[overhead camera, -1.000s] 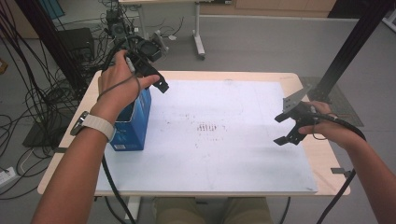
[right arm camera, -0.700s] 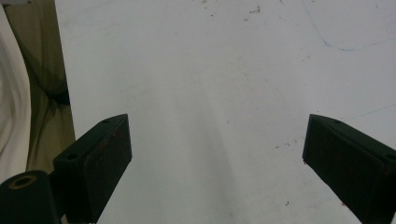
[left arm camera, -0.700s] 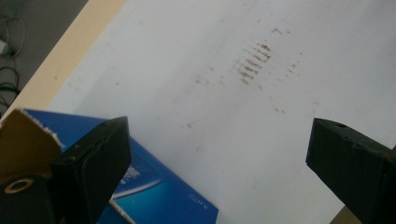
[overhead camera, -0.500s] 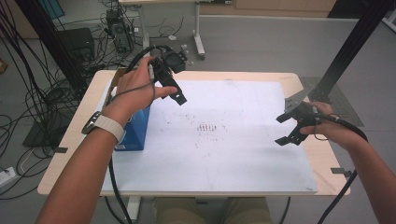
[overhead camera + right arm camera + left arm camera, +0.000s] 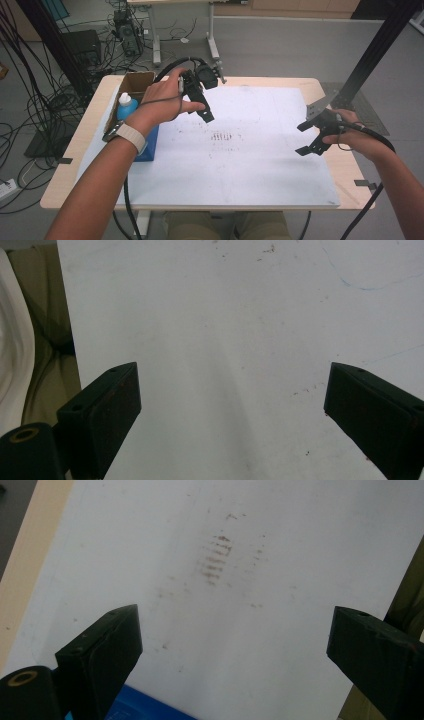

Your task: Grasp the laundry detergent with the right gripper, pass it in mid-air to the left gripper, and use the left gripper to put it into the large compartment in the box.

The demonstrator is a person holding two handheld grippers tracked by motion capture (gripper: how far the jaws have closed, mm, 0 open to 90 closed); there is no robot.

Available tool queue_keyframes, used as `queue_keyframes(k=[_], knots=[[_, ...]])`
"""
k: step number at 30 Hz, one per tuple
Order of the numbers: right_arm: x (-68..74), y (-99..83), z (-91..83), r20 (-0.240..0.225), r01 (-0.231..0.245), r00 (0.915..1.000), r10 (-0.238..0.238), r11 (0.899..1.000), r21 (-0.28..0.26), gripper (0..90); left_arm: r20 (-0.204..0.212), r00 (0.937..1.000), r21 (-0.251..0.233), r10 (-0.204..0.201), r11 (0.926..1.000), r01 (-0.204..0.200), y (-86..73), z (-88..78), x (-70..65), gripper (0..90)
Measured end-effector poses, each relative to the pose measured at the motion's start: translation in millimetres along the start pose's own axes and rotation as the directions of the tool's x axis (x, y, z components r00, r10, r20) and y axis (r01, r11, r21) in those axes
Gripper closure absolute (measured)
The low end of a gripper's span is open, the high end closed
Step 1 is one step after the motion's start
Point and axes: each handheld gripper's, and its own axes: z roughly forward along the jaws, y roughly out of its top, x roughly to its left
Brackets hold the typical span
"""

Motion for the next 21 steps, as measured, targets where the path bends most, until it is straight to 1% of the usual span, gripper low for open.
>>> queue_keyframes(k=[3,7,10,11,16,21], knots=[[-0.2,0.2,0.5,-0.001,0.001,1.0000,-0.001,1.000,-0.004,8.0,0.009,0.9998,0.000,0.016,0.9999,-0.016,3.5,3.2,-3.6,7.8],[-0.4,0.7,0.7,0.000,0.002,1.0000,-0.002,1.000,-0.002,8.0,0.018,0.9992,0.020,0.036,0.9991,-0.037,7.7,10.3,-7.5,7.9],[-0.1,1.2,-0.6,0.001,-0.001,1.0000,0.001,1.000,-0.004,7.9,0.025,0.9987,0.019,0.044,0.9988,-0.044,10.0,15.6,-9.3,8.1],[0.1,1.1,-0.9,0.003,-0.002,1.0000,0.002,1.000,-0.005,7.9,0.025,0.9986,0.026,0.047,0.9985,-0.048,10.6,16.6,-9.5,8.0],[0.5,0.3,-1.7,0.005,-0.002,1.0000,0.002,1.000,-0.004,7.9,0.024,0.9986,0.028,0.046,0.9985,-0.047,12.4,20.7,-9.5,8.2],[1.4,-1.0,-0.7,0.004,-0.005,1.0000,0.005,1.000,-0.001,7.8,0.022,0.9986,0.030,0.047,0.9984,-0.048,12.6,20.0,-9.4,8.4]])
